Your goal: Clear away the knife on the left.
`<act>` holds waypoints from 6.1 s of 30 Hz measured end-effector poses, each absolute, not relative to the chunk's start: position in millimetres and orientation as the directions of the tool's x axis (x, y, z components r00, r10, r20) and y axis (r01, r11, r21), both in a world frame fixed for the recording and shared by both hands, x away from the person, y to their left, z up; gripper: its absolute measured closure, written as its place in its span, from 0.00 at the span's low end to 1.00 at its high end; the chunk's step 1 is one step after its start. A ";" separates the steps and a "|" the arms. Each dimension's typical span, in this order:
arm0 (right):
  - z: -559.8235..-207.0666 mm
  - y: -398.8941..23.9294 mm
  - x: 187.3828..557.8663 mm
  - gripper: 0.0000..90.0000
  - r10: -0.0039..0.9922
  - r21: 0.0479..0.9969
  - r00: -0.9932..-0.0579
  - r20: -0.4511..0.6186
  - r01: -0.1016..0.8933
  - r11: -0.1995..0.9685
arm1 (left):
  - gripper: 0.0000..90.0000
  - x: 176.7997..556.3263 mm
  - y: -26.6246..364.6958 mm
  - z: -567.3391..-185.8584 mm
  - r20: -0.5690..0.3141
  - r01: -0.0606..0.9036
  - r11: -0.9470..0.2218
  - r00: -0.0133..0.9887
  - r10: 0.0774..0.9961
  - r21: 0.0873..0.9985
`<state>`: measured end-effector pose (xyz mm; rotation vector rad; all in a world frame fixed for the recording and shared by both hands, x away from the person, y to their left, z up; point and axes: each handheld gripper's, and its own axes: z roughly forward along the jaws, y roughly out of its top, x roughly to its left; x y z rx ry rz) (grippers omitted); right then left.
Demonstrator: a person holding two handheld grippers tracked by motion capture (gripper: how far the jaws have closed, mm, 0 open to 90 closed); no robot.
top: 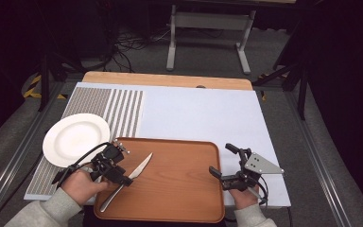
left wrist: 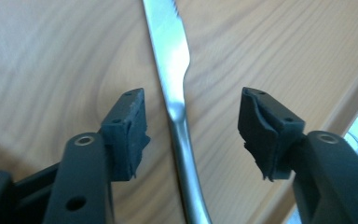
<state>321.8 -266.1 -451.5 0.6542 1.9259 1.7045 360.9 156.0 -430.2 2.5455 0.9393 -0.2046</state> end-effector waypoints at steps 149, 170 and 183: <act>-454.2 -264.0 324.0 0.01 0.633 0.992 -0.773 -0.034 0.053 0.118 | 0.02 322.3 248.7 -424.4 -0.009 0.136 -0.218 0.867 0.497 0.966; -458.3 -265.1 323.3 0.01 0.630 0.990 -0.776 -0.029 0.064 0.125 | 0.01 312.8 288.4 -474.9 -0.042 0.156 -0.151 0.816 0.576 0.976; -459.3 -265.7 322.1 0.01 0.629 0.989 -0.777 -0.030 0.069 0.133 | 0.01 313.3 281.3 -477.9 -0.055 0.163 -0.138 0.817 0.574 0.977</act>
